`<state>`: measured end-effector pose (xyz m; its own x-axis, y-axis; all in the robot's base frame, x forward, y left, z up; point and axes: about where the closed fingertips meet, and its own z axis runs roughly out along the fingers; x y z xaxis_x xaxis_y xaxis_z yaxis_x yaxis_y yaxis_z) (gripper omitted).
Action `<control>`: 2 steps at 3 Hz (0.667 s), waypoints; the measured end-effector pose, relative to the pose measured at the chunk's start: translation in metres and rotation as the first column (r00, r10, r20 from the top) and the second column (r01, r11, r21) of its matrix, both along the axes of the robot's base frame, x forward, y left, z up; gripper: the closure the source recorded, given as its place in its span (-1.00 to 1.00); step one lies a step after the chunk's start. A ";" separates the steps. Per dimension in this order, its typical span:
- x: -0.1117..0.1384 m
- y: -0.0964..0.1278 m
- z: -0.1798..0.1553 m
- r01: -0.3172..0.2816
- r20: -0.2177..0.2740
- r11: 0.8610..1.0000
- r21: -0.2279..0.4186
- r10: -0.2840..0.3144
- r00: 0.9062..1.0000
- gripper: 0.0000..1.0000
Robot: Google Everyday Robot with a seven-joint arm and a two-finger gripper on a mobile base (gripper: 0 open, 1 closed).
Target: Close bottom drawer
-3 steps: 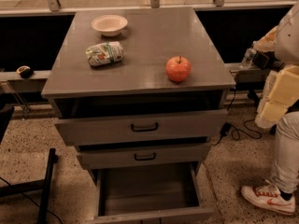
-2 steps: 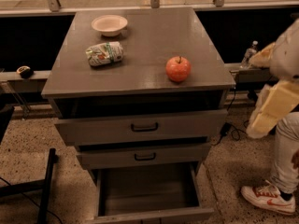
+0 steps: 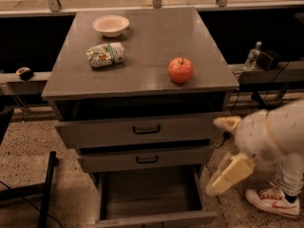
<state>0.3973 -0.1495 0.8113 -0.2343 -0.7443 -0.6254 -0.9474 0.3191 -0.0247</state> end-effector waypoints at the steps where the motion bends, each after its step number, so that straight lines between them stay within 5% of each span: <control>1: -0.009 0.004 -0.041 0.005 -0.010 0.995 0.096 -0.004 1.000 -1.00; 2: -0.009 0.004 -0.041 0.005 -0.010 0.995 0.096 -0.004 1.000 -1.00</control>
Offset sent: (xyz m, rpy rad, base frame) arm -0.0093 0.0068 -0.0352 0.0915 0.0104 -0.0135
